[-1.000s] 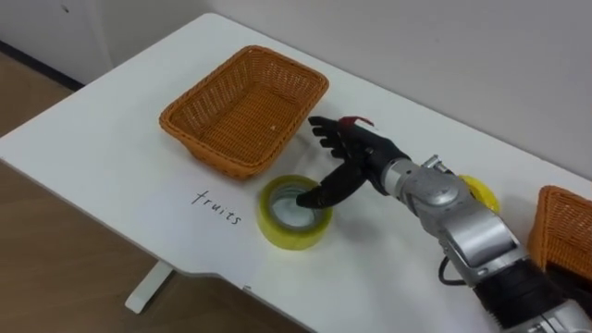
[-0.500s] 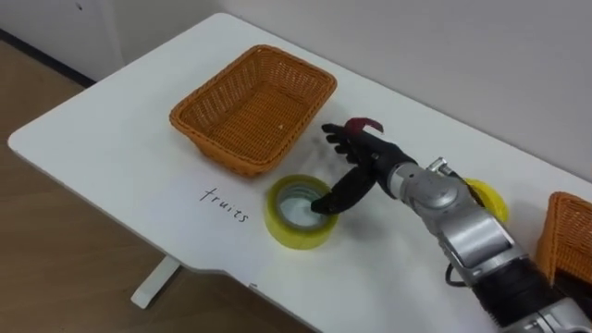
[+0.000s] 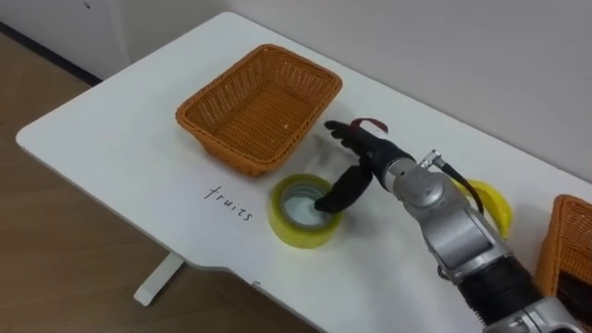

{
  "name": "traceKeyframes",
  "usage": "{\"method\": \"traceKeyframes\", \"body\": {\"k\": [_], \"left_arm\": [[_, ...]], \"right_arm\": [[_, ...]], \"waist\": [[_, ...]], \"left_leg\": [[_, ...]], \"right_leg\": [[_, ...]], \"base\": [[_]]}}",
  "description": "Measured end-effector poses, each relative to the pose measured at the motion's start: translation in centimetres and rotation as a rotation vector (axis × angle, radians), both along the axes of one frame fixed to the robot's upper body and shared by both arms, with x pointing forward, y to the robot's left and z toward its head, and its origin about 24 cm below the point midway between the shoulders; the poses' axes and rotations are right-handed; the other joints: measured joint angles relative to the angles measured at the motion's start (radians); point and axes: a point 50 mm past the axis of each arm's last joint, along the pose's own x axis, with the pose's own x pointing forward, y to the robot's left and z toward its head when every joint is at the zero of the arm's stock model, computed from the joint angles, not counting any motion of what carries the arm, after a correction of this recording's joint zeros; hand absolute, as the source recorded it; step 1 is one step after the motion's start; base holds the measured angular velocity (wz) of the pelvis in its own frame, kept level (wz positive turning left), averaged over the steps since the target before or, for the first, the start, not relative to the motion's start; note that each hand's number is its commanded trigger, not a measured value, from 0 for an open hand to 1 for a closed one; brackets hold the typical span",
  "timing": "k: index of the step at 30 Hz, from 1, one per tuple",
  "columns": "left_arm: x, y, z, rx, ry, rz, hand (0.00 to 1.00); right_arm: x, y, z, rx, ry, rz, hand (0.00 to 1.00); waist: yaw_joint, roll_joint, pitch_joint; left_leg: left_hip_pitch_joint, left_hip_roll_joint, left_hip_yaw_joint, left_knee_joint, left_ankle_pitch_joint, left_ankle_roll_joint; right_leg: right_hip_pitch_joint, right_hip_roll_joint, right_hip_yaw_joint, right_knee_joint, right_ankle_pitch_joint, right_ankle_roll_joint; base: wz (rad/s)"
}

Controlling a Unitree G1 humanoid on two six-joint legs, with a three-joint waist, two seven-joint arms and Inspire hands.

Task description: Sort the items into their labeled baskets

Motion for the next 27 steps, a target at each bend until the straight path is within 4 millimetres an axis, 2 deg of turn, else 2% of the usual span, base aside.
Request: {"method": "traceKeyframes", "body": {"k": [3,8,13,19,21,22,27], "left_arm": [[0.1,-0.1,0.0,-0.008,0.001,-0.015,0.00],[0.8,-0.1,0.0,-0.010,-0.019,-0.023,0.00],[1.7,-0.1,0.0,-0.008,-0.050,-0.044,0.00],[1.7,0.0,0.0,-0.018,-0.046,-0.054,0.00],[1.7,0.1,0.0,-0.018,-0.046,-0.057,0.00],[1.7,0.1,0.0,-0.018,-0.044,-0.062,0.00],[2.0,0.1,0.1,-0.014,-0.051,-0.065,0.00]], "right_arm": [[-0.2,0.5,-0.3,-0.072,0.002,0.049,0.00],[0.1,1.2,0.4,-0.167,0.003,0.123,0.00],[0.2,1.2,0.8,-0.235,-0.001,0.145,0.00],[0.0,2.1,0.8,-0.321,0.002,0.174,0.01],[-0.1,2.3,1.0,-0.339,-0.006,0.170,0.55],[-0.1,2.5,1.0,-0.342,-0.003,0.172,1.00],[-0.2,2.7,1.0,-0.358,0.009,0.183,1.00]], "waist": [[0.001,0.000,0.0000],[0.005,-0.002,0.0014],[0.027,-0.010,0.0057],[0.031,-0.011,0.0063],[0.030,-0.011,0.0063],[0.032,-0.011,0.0063],[0.034,-0.011,0.0063]], "left_leg": [[0.000,0.000,0.000,0.000,0.000,0.000],[-0.003,0.001,0.000,0.000,0.000,0.000],[-0.005,0.001,-0.002,-0.002,-0.001,0.001],[-0.008,0.001,-0.008,-0.001,-0.001,0.001],[-0.008,0.001,-0.016,-0.002,-0.001,0.001],[-0.008,0.001,-0.017,-0.002,-0.001,0.001],[-0.008,0.002,-0.016,-0.001,-0.001,0.001]], "right_leg": [[0.000,0.000,0.001,0.001,0.000,0.000],[-0.005,0.000,-0.001,0.001,0.000,-0.001],[-0.006,-0.001,-0.004,0.001,0.000,-0.001],[-0.006,-0.001,-0.015,0.000,0.000,-0.001],[-0.006,-0.001,-0.017,0.000,0.000,-0.001],[-0.005,-0.001,-0.017,0.000,0.000,-0.001],[-0.005,-0.001,-0.019,0.000,0.000,-0.001]], "base": [[0.00],[0.00],[0.01],[0.03],[0.04],[0.00],[0.00]]}}
